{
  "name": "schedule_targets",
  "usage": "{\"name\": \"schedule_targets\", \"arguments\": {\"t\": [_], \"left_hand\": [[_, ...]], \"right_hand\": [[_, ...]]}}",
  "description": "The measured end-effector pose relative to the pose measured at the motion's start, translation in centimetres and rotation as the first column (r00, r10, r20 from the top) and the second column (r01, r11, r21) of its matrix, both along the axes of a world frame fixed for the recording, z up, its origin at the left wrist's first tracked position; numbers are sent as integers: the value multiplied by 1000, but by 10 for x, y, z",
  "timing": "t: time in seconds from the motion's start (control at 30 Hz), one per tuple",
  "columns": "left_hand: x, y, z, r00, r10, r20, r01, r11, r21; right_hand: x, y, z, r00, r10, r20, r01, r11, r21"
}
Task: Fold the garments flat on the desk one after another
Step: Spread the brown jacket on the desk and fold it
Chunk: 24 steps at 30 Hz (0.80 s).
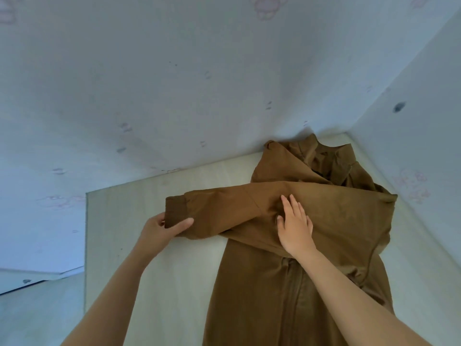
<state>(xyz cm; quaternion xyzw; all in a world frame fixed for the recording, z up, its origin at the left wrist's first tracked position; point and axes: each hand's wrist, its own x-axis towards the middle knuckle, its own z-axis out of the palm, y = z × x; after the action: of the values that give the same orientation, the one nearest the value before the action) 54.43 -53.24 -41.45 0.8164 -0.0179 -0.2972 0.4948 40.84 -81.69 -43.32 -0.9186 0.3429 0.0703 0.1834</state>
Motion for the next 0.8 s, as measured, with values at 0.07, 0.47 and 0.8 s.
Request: {"name": "schedule_targets", "arguments": {"t": [0.07, 0.47, 0.8], "left_hand": [[5, 3, 6, 977, -210, 20, 211, 977, -41], [62, 13, -32, 968, 159, 193, -218, 916, 336], [65, 7, -21, 993, 91, 75, -98, 991, 93]], "right_hand": [[1, 3, 1, 1000, 3, -7, -3, 1000, -6], [5, 18, -2, 994, 9, -106, -20, 994, -106], [26, 34, -2, 993, 113, 21, -108, 983, -149]]}}
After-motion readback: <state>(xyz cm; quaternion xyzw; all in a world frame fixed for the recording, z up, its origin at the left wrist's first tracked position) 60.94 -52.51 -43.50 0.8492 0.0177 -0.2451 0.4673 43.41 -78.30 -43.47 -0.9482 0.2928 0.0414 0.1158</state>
